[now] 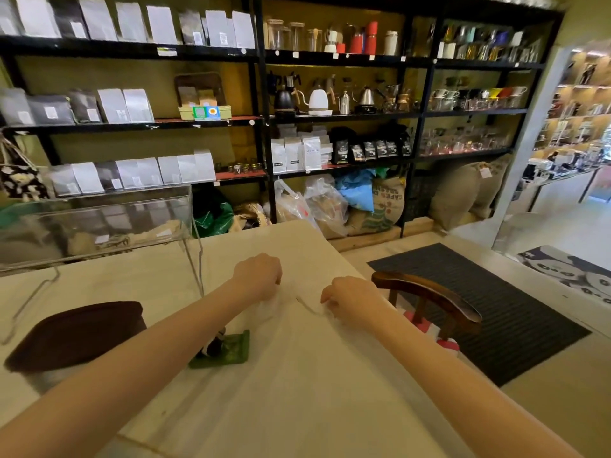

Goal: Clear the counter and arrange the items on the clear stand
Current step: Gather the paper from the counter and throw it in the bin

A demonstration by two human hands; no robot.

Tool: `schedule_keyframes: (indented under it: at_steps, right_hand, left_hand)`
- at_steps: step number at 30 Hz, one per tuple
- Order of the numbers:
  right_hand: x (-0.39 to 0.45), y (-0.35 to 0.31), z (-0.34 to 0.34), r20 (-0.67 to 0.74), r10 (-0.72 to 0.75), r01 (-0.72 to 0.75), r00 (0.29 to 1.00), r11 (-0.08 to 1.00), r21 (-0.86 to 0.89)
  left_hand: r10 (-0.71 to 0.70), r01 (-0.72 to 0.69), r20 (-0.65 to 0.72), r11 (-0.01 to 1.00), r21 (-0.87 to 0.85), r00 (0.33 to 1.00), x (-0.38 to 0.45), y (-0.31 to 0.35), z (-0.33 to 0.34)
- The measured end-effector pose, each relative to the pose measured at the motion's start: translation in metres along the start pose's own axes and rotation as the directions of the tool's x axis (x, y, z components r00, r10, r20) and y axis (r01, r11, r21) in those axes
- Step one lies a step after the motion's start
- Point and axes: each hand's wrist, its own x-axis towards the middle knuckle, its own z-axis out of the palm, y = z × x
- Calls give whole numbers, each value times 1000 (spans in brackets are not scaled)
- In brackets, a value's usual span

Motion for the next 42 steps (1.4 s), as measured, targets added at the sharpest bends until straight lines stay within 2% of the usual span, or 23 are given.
schedule_keyframes:
  at_steps: [6, 11, 15, 22, 29, 32, 36, 42]
  right_hand:
    - [-34, 6, -11, -196, -36, 61, 980, 991, 119]
    - [-76, 2, -25, -271, -45, 121, 962, 955, 269]
    - [-119, 1, -33, -249, -68, 161, 966, 913, 374]
    - [-185, -6, -29, -139, -143, 196, 980, 819, 539]
    - [-259, -22, -2, -89, -254, 255, 963, 759, 598]
    - [-290, -30, 28, -32, -290, 239, 957, 718, 654]
    - [-318, -33, 90, 34, -287, 198, 957, 738, 646]
    - [-327, -28, 230, 168, -108, -48, 980, 688, 724]
  left_hand:
    - [-33, 19, -123, 994, -111, 992, -38, 22, -21]
    - [-72, 43, -178, 985, -164, 981, -94, 49, -17]
    - [-42, 3, -197, 981, -193, 980, -149, 68, -13]
    - [-35, -45, -213, 933, -356, 976, -240, 96, -8]
    - [-15, -116, -312, 910, -398, 950, -323, 118, 24]
    - [-43, -95, -282, 884, -458, 958, -356, 124, 56]
    - [-128, 26, -152, 843, -537, 980, -386, 129, 121]
    - [-248, 283, 143, 744, -606, 958, -396, 120, 253]
